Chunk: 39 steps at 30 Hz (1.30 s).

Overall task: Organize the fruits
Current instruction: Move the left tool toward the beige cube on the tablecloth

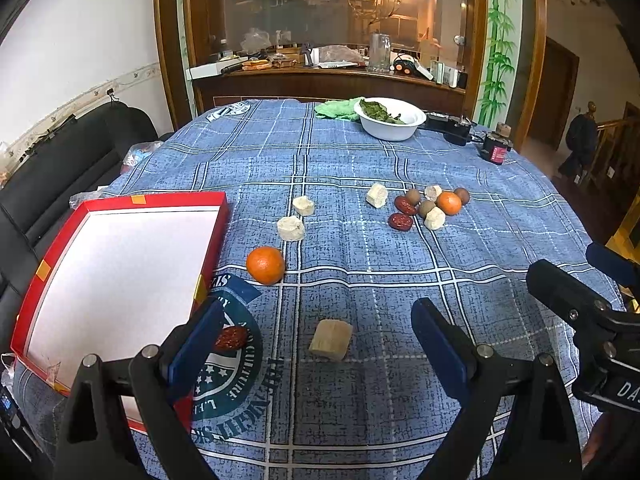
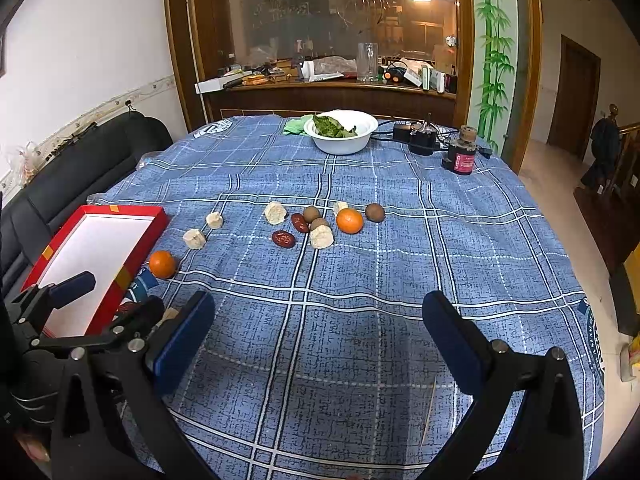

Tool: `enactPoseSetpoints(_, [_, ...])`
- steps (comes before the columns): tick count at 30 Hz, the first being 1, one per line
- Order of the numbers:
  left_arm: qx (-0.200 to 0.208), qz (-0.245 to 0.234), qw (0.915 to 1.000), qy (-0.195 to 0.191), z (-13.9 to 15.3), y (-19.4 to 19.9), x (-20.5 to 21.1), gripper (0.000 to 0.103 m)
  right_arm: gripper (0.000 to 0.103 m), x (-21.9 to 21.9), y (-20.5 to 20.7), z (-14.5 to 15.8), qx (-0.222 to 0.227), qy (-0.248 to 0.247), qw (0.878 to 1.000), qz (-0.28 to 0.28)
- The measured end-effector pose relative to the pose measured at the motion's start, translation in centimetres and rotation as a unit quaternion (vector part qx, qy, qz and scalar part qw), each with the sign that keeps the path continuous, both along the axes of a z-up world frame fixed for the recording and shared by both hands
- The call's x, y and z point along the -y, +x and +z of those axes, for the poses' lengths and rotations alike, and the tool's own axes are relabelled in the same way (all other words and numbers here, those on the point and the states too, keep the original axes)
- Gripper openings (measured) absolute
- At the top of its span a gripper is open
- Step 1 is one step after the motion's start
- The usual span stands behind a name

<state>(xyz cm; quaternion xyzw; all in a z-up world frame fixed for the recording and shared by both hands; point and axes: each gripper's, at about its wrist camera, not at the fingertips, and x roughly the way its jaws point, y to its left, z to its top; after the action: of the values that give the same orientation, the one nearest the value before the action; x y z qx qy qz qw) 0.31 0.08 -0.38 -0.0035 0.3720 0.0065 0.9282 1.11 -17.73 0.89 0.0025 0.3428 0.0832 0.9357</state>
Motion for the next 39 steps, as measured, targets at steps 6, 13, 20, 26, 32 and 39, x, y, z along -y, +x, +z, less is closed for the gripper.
enactPoseSetpoints(6, [0.0, 0.003, 1.0, 0.002, -0.2, 0.1, 0.0, 0.095, 0.103, 0.0, 0.1, -0.1, 0.0, 0.002, 1.0, 0.001])
enactPoseSetpoints(13, [0.001, 0.004, 1.0, -0.005, -0.3, 0.2, -0.1, 0.095, 0.103, -0.1, 0.2, -0.2, 0.0, 0.003, 1.0, 0.001])
enactPoseSetpoints(20, [0.005, -0.003, 0.9999, -0.011, -0.8, -0.3, -0.4, 0.095, 0.103, 0.0, 0.3, -0.3, -0.001, 0.005, 1.0, 0.0])
enactPoseSetpoints(26, [0.023, -0.01, 0.9993, -0.029, -2.2, -1.9, -1.9, 0.095, 0.103, 1.1, 0.8, -1.1, -0.013, 0.008, 1.0, -0.011])
enactPoseSetpoints(32, [0.019, -0.034, 0.9985, -0.037, -2.9, -3.8, -2.7, 0.095, 0.103, 0.8, 2.2, -2.4, -0.033, 0.009, 0.999, 0.002])
enactPoseSetpoints(39, [-0.025, -0.05, 0.9972, -0.049, -3.1, -2.3, -2.3, 0.094, 0.103, -0.9, 4.8, -4.1, -0.05, 0.006, 0.999, 0.02])
